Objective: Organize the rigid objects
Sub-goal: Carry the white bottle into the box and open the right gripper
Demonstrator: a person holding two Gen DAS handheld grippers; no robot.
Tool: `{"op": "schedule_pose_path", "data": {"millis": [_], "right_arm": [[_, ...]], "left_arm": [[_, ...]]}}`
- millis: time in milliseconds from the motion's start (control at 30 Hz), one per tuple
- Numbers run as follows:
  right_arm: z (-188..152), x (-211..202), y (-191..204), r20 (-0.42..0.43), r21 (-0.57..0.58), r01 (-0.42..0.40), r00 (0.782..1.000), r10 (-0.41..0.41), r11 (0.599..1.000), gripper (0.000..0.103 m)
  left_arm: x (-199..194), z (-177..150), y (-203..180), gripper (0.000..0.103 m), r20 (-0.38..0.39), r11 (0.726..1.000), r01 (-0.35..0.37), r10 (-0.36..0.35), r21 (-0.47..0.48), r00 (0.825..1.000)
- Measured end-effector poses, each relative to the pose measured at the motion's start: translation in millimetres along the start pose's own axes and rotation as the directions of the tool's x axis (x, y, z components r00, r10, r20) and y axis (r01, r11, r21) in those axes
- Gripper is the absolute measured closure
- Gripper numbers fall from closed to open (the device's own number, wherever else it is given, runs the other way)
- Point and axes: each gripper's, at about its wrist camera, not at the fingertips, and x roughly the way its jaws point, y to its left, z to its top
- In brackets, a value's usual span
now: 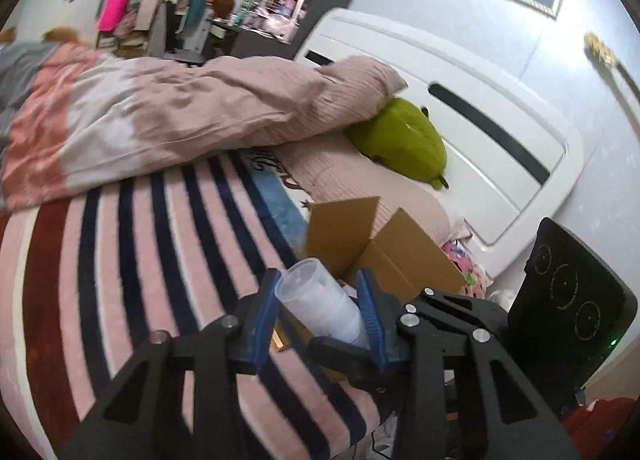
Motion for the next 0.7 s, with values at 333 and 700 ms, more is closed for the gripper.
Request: {"op": "schedule_pose_path", "data": {"millis": [333, 700], "right_arm": [[-16, -42, -81, -0.042, 0.086, 0.154, 0.988, -0.151, 0.984, 0.083], [-28, -28, -112, -0.219, 0.124, 0.262, 0.948, -0.232, 0.957, 0.058]], "left_arm": [[100, 26, -57, 0.067, -0.181, 0.995, 0.065, -0.051, 0.073, 0.982], [119, 22, -64, 0.034, -0.239, 0.992, -0.023, 0.053, 0.127, 0.970]]}}
